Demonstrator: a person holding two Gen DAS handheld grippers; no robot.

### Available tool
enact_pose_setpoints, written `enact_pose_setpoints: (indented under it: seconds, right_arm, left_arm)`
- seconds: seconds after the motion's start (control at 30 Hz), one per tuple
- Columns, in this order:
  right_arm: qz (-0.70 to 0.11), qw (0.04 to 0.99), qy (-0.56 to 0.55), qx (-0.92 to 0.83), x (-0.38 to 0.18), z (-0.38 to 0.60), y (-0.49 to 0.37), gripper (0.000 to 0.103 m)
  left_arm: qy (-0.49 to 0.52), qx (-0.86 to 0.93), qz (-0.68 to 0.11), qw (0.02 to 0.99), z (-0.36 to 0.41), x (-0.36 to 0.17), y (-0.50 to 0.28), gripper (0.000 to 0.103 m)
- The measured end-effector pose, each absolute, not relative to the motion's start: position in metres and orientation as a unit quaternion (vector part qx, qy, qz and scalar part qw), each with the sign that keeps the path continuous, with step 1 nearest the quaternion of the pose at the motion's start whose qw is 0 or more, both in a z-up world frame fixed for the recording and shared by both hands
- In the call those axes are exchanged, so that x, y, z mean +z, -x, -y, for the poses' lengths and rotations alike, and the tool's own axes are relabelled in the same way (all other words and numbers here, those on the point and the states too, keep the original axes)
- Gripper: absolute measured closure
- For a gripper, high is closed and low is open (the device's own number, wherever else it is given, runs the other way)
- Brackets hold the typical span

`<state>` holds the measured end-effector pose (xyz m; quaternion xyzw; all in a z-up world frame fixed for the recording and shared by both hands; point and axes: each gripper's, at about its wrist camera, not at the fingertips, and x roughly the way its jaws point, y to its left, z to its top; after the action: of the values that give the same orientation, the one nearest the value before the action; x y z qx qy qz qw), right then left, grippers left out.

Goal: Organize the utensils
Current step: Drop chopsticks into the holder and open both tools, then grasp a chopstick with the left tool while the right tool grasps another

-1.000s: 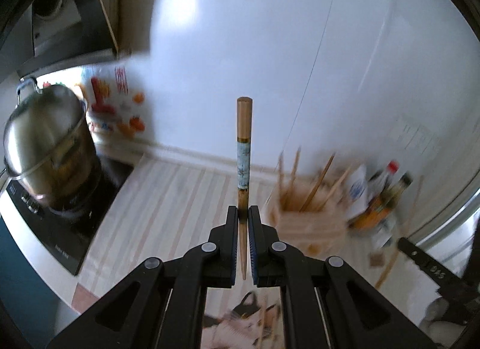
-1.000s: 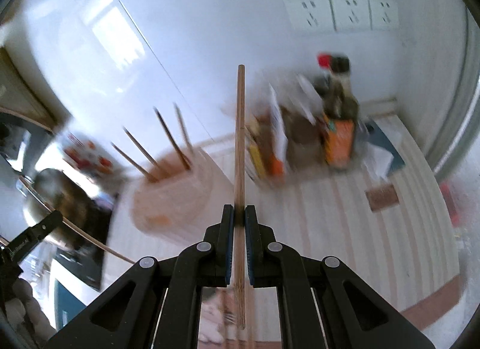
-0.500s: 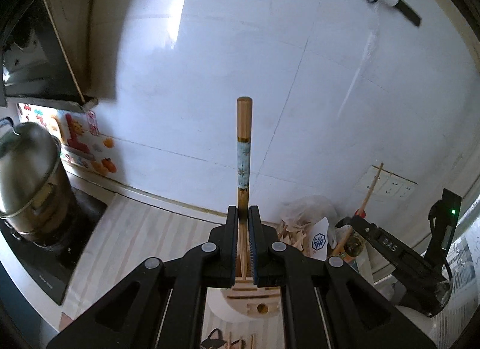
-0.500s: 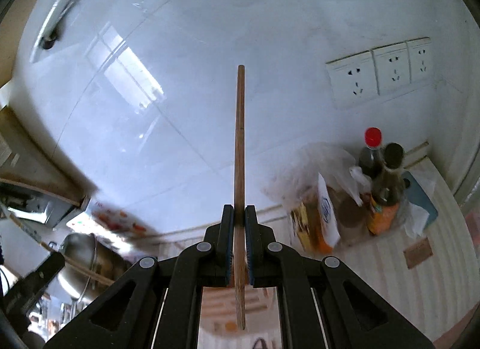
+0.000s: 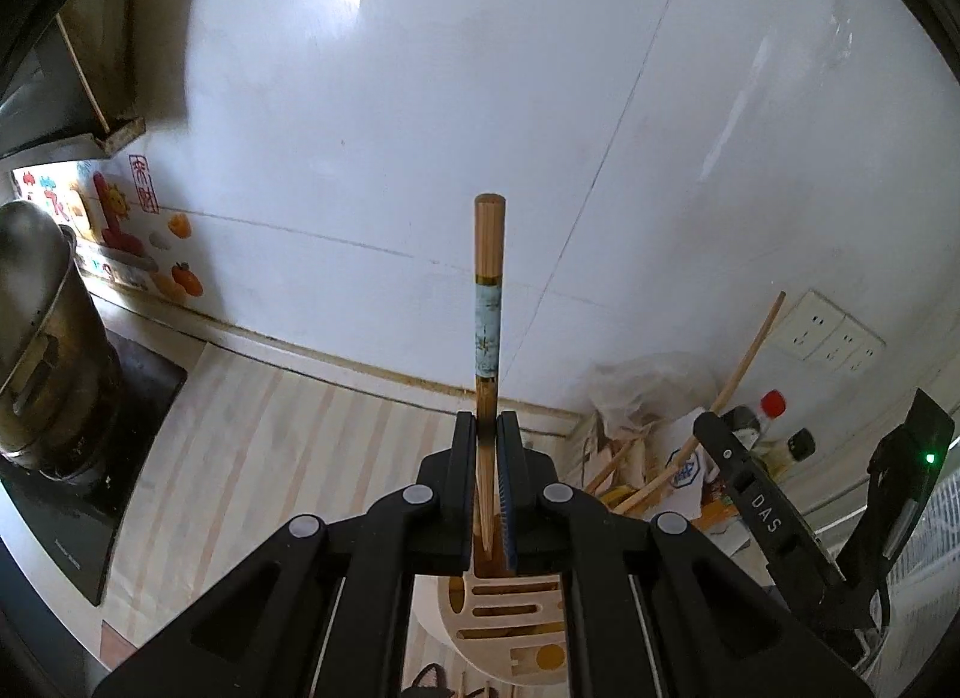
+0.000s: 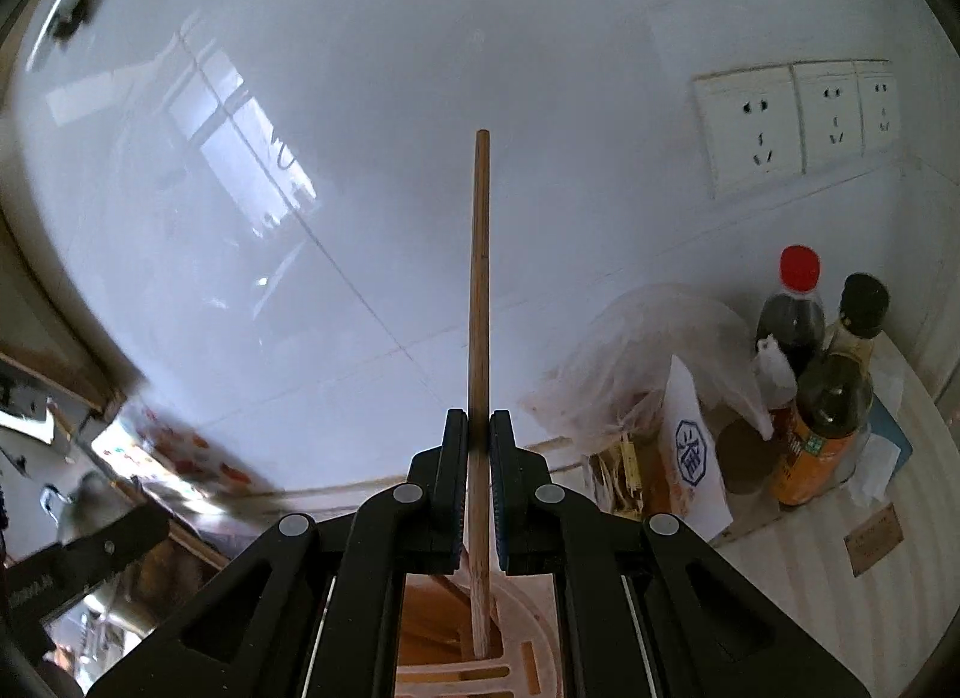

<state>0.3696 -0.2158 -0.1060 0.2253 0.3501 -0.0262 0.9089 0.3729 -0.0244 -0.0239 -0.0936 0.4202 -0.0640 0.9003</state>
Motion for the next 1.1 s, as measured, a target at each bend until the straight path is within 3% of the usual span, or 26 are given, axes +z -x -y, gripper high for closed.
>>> enact_pose_setpoints:
  seconds: [0.27, 0.33, 0.37, 0.4, 0.43, 0.47, 0.57, 0.67, 0.83, 1.0, 1.1]
  right_arm:
    - [-0.397, 0.891, -0.216, 0.024, -0.126, 0.216, -0.366, 0.095]
    - [-0.406, 0.888, -0.213, 0.03, -0.125, 0.217, -0.36, 0.086]
    - [-0.407, 0.887, -0.214, 0.033, -0.122, 0.221, -0.355, 0.081]
    - [-0.407, 0.887, -0.215, 0.035, -0.118, 0.223, -0.351, 0.066]
    - [-0.405, 0.888, -0.215, 0.037, -0.115, 0.224, -0.346, 0.057]
    - [-0.402, 0.889, -0.216, 0.036, -0.11, 0.227, -0.34, 0.056]
    - [-0.393, 0.892, -0.219, 0.037, -0.095, 0.234, -0.324, 0.054]
    - [-0.388, 0.896, -0.214, 0.032, -0.083, 0.241, -0.306, 0.049]
    - [-0.396, 0.897, -0.196, 0.009, -0.081, 0.24, -0.272, 0.029]
    - [-0.436, 0.882, -0.176, -0.016, -0.115, 0.234, -0.243, 0.025]
    - [-0.507, 0.846, -0.164, -0.026, -0.159, 0.227, -0.229, 0.025]
  left_arm:
    - [0.076, -0.076, -0.448, 0.888, 0.027, -0.03, -0.367, 0.095]
    - [0.064, -0.072, -0.445, 0.89, 0.025, -0.025, -0.36, 0.09]
    - [0.061, -0.07, -0.443, 0.892, 0.023, -0.022, -0.356, 0.081]
    - [0.06, -0.067, -0.439, 0.894, 0.021, -0.019, -0.352, 0.062]
    - [0.061, -0.063, -0.435, 0.896, 0.018, -0.016, -0.346, 0.051]
    - [0.063, -0.06, -0.428, 0.9, 0.015, -0.012, -0.341, 0.036]
    - [0.065, -0.047, -0.411, 0.908, 0.005, -0.006, -0.325, 0.026]
    - [0.06, -0.033, -0.406, 0.911, -0.004, -0.007, -0.314, 0.003]
    - [0.026, -0.006, -0.419, 0.907, -0.01, -0.032, -0.298, 0.0]
    - [-0.009, 0.014, -0.466, 0.885, -0.014, -0.09, -0.278, 0.0]
    - [-0.024, 0.024, -0.507, 0.861, -0.014, -0.135, -0.263, 0.0]
